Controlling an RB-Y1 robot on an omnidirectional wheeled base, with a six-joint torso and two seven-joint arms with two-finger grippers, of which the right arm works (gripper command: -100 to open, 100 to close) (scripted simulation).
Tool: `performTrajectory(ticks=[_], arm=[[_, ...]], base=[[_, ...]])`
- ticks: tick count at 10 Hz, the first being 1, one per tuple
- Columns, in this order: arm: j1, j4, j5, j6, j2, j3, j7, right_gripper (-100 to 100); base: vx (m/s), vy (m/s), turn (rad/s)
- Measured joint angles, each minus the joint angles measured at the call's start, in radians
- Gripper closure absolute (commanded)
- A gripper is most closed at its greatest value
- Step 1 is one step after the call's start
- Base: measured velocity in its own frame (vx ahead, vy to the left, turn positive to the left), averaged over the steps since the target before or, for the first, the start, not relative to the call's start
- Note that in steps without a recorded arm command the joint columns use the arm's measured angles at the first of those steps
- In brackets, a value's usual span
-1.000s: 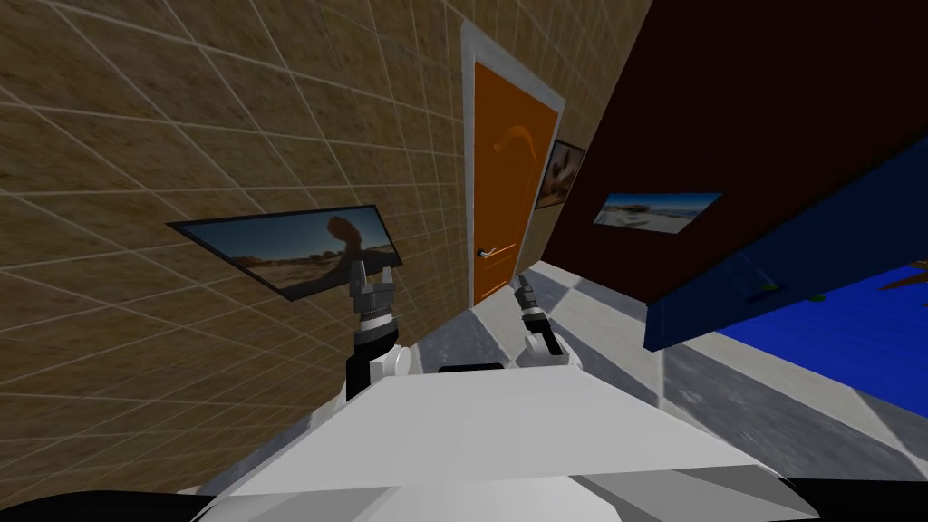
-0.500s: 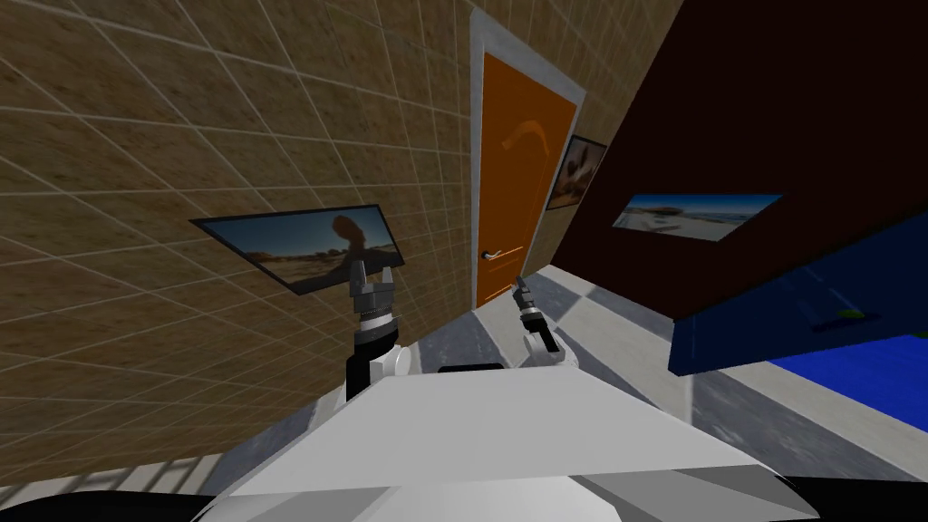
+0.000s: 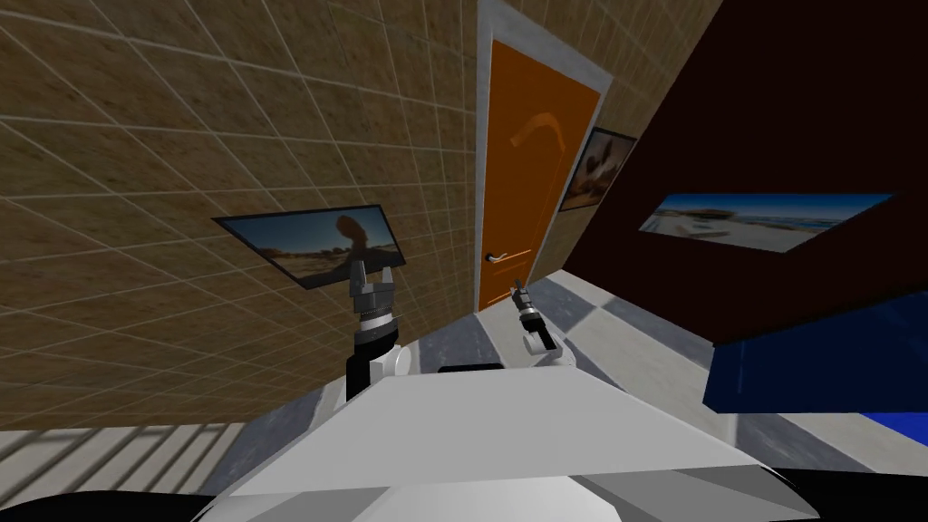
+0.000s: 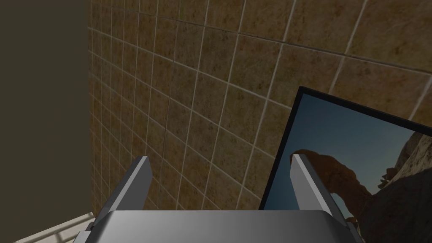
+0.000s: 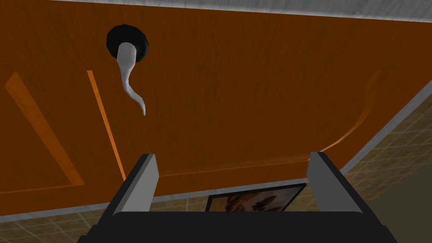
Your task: Pull the door open
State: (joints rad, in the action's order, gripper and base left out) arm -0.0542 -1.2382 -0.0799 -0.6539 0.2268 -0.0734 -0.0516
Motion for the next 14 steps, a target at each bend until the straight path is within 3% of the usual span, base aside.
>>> performTrajectory(ticks=[3, 9, 14], arm=[[0.039, 0.083, -0.015, -0.004, 0.019, -0.010, -0.015, -100], [0.098, 0.213, -0.036, -0.015, 0.037, -0.025, -0.031, -100], [0.136, 0.295, -0.050, -0.019, 0.051, -0.036, -0.043, -100]], base=[[0.084, -0.137, 0.174], [0.057, -0.092, 0.146], [0.039, -0.088, 0.104]])
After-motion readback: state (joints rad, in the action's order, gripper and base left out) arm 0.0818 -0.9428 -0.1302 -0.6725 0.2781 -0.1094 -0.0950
